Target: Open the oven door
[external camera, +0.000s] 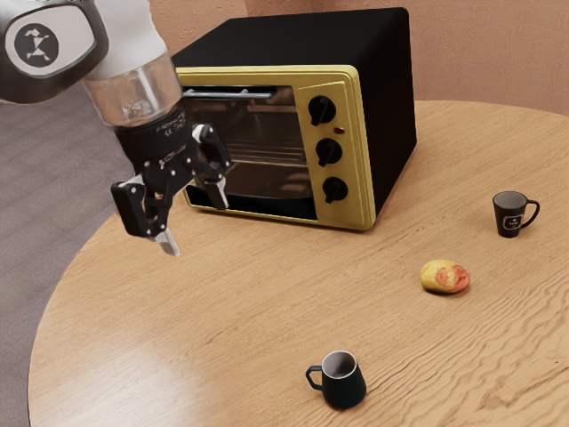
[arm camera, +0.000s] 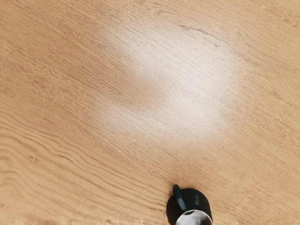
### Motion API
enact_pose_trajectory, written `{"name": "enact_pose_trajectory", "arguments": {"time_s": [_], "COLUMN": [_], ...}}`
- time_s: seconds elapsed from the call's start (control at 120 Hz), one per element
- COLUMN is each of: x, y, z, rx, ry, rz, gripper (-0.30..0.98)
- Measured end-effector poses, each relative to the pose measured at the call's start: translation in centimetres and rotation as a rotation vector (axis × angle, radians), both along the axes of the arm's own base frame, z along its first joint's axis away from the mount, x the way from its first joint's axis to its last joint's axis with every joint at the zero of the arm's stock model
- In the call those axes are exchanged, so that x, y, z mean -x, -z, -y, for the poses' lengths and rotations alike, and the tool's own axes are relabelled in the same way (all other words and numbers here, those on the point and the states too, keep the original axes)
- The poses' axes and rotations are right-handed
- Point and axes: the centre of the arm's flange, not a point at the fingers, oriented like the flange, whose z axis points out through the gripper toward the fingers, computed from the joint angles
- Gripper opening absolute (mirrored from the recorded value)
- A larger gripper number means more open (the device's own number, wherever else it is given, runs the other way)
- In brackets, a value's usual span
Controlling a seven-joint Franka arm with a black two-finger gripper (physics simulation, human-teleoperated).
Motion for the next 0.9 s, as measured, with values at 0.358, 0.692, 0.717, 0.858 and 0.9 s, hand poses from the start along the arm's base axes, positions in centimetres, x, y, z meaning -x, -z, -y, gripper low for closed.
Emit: {"name": "enact_pose_trajectory", "arguments": {"time_s": [0.358,0.692,0.717,0.858,0.9], "x": [-11.0,-16.9,-17.0,-17.3,-17.7], "y": [-2.0,-0.8,-0.5,1.0,1.5], "z": [-5.2,-15.0,-16.0,-20.3,-20.6], "rx": [-0.038,-0.103,-0.111,-0.144,-0.149], "ry": [-0.298,-0.37,-0.375,-0.38,-0.365], "rz": [0.304,0.488,0.491,0.495,0.496], "gripper": [0.69,0.69,0.69,0.69,0.69]}}
